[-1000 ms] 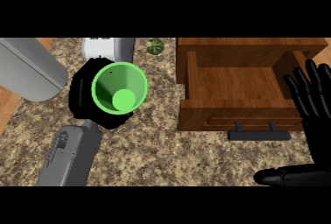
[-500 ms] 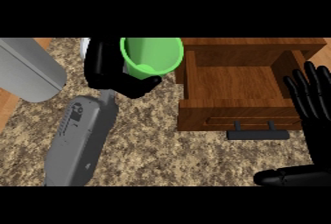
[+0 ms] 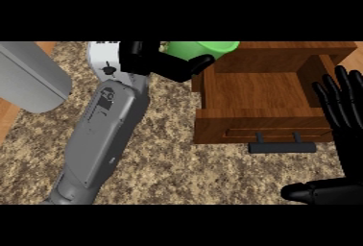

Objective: Pick up the cup, place it into the drawer and close the drawer

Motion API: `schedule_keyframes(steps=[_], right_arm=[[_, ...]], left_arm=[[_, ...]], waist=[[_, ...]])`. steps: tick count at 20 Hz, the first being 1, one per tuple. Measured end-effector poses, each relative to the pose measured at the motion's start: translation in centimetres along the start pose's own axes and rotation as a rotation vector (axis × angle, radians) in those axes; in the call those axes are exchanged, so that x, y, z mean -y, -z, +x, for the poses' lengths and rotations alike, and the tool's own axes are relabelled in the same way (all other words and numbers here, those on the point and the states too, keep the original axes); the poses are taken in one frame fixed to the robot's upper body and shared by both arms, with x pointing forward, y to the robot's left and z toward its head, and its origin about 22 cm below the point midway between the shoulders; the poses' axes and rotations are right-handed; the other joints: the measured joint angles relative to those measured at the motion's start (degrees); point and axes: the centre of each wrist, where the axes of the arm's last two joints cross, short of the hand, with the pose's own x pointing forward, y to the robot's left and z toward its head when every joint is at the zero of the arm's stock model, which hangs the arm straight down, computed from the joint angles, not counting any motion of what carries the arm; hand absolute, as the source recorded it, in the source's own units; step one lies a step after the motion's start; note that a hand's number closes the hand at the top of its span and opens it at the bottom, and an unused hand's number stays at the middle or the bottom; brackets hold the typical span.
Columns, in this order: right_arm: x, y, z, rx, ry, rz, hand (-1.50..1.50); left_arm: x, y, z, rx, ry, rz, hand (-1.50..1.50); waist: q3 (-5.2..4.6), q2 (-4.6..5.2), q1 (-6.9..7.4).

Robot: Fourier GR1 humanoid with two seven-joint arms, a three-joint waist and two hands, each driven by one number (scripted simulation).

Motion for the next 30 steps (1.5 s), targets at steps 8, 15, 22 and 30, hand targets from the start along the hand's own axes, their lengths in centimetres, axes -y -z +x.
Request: schedule_keyframes(steps=[8, 15, 22, 30], right_arm=[[0.1, 0.1, -0.6, 0.003, 0.002, 0.001, -1.5], [-0.6, 0.4, -0.7, 0.007, 0.008, 0.011, -1.5], [-0.5, 0.8, -0.1, 0.011, 0.009, 0.029, -1.5], [-1.1, 1.2, -0.5, 0.022, 0.021, 0.057, -1.5]], left_arm=[[2.9, 2.4, -1.0, -0.06, 0.043, 0.005, 1.5], [4.1, 3.1, -3.3, -0.099, 0.076, 0.014, 1.5], [4.8, 3.1, -5.1, -0.159, 0.13, 0.004, 1.5], [5.5, 2.4, -6.4, -0.194, 0.216, -0.033, 1.5]], waist=[[0.01, 0.1, -0.43], [0.01, 0.32, -1.31], [0.03, 0.62, -2.5], [0.05, 0.93, -4.18]])
